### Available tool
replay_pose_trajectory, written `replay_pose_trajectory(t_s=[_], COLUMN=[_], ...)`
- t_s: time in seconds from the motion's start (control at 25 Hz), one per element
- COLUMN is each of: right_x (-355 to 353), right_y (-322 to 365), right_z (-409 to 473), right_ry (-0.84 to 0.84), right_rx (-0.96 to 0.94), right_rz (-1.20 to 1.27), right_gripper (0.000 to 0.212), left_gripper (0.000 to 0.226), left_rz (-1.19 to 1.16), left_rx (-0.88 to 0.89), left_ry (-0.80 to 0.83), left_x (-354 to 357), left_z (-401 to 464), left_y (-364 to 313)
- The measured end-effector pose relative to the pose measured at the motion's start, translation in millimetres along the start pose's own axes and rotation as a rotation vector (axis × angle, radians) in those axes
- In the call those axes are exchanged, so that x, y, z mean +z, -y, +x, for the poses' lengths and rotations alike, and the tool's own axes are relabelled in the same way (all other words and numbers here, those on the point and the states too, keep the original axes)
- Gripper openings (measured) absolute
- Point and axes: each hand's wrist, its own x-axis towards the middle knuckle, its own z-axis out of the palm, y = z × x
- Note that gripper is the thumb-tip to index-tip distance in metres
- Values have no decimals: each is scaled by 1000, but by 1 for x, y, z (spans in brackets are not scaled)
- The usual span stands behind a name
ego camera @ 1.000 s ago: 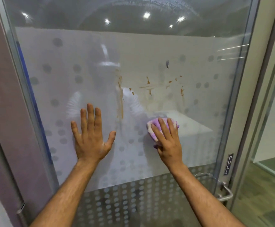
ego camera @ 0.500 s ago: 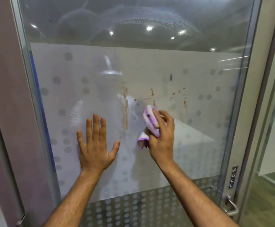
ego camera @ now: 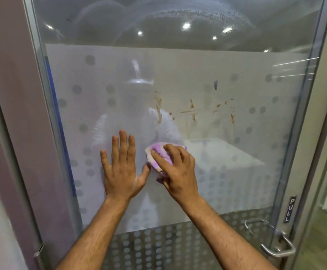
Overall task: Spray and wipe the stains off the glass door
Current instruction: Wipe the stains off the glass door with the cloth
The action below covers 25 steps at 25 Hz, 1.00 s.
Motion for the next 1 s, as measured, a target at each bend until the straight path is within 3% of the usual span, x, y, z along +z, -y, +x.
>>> replay_pose_trajectory(t_s=[0.16, 0.48, 0.68, 0.8, 0.88, 1.0], right_x=[-11, -55, -91, -96, -92, -78], right_y=[-23, -118, -171, -170, -157, -132], right_z=[-25, -37, -10, 16, 27, 32], right_ry=[7, -144, -243, -303, -335, -228], right_rx=[118, 555, 872, 881, 790, 685], right_rz=[-28, -96, 83, 146, 181, 247], right_gripper=[109, 83, 64, 58, 54, 59], left_gripper=[98, 98, 96, 96, 96, 96], left_rz=[-28, -33, -32, -40, -31, -25], left_rx=[-3, 0, -7, -10, -10, -7], left_ry=[14, 16, 12, 12, 11, 0], left_x=[0, 0, 2, 0, -1, 0], left_z=[0, -1, -2, -1, -1, -1], left_y=[1, 1, 0, -1, -1, -1])
